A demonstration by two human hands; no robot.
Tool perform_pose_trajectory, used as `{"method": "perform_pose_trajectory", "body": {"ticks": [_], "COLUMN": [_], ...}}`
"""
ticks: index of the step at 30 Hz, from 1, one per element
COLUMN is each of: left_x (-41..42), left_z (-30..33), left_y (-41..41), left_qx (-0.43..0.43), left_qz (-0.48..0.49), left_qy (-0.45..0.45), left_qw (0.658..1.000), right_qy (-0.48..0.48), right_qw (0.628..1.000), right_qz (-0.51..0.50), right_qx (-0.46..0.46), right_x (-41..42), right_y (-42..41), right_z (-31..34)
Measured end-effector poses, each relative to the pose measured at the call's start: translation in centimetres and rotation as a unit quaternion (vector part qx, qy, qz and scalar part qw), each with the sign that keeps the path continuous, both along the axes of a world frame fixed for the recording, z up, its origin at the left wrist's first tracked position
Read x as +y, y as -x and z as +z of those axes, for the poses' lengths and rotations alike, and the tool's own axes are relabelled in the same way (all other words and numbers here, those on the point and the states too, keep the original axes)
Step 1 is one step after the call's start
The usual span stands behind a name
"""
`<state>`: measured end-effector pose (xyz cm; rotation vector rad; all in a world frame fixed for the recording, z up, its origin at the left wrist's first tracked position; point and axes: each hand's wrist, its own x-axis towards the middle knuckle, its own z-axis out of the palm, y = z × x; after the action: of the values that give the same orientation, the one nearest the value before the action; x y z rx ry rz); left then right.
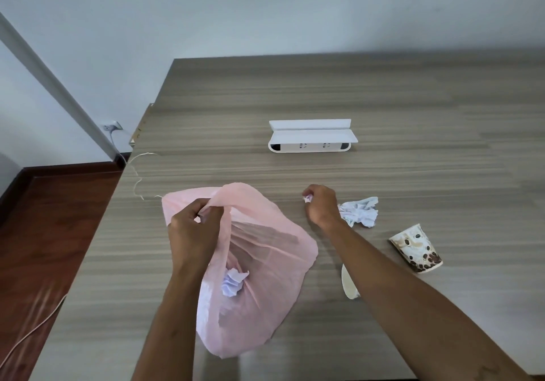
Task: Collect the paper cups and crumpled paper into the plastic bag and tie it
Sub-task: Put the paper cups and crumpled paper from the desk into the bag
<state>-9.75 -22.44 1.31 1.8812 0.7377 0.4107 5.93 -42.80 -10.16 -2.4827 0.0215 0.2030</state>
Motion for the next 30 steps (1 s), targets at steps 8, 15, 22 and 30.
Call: {"method": "perform_pose_trajectory", "body": {"ticks": [8,15,22,30], "left_x": [1.0,2.2,2.0,0.2], "left_z": [1.0,1.9,1.8,0.2], "left_y": [1.0,0.9,0.8,-0.1], "left_qx": [0.004,0.003,0.003,0.014], "left_qz": [0.009,-0.006,-0.024,-0.043], "left_qy": [-0.010,-0.048,-0.040,-0.012], "left_qw": [1.000,0.999,0.999,0.999], "right_qy": [-0.165,-0.151,-0.140,-0.213], "right_qw": [0.986,0.932,0.939,0.970], "right_qz": [0.031,0.287,0.312,0.011], "right_qx": [0.018,0.164,0.036,-0.113], "right_x": [-2.7,0.1,7.1,0.6], "right_y": [5.0,11.0,14.7,11.7], "right_z": [10.2,12.7,5.0,5.3]}}
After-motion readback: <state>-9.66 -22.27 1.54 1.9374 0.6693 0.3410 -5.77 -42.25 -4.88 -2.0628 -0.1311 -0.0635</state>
